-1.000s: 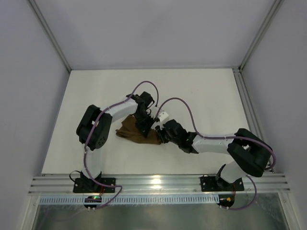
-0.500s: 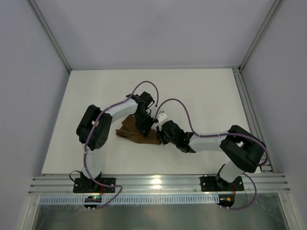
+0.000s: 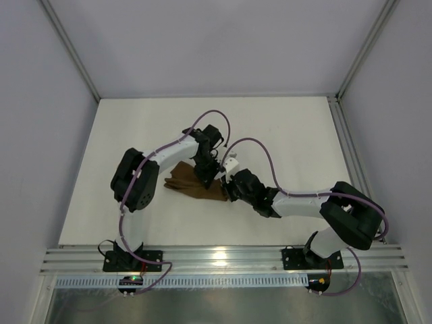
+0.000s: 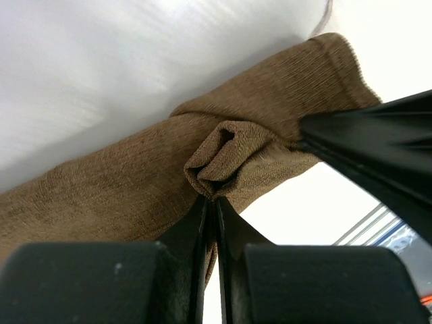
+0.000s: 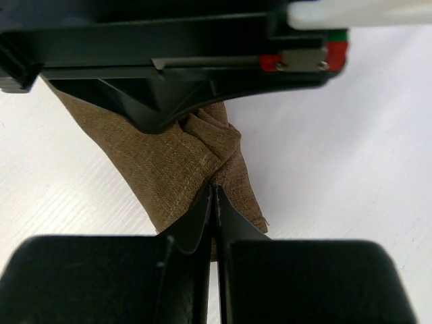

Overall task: Fold the napkin into a case and place the utensils inside
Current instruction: Fold the 2/3-rectangle-folded napkin at the center of the board.

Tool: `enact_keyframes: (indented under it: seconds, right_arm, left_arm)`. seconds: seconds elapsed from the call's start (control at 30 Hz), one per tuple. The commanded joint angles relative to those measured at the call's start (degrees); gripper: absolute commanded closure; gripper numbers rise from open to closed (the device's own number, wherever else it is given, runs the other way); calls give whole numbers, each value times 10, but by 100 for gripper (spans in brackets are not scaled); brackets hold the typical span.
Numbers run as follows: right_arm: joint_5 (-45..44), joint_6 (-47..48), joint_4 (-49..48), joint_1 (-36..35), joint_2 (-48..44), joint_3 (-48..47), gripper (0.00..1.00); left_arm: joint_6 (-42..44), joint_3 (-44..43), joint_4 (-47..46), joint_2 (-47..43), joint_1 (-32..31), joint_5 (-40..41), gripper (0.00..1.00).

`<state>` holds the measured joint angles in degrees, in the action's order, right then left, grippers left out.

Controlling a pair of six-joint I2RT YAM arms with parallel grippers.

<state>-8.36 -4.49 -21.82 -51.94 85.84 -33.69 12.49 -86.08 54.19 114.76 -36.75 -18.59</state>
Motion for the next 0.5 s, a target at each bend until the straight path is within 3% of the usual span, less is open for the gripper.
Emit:
enact_keyframes:
  seconds: [0.0,0.13,0.47]
  right_arm:
    - [19,8,-60,9,-20,13,97]
    - [33,-1,-86,18,-16,27,97]
    - [33,-27,-97,34,-16,26,97]
  left_arm:
    - [41,-46,49,24,-7,14,93]
    - [77,-89,120,56,-13,10,92]
    - [94,-99,134,79,-17,-13,92]
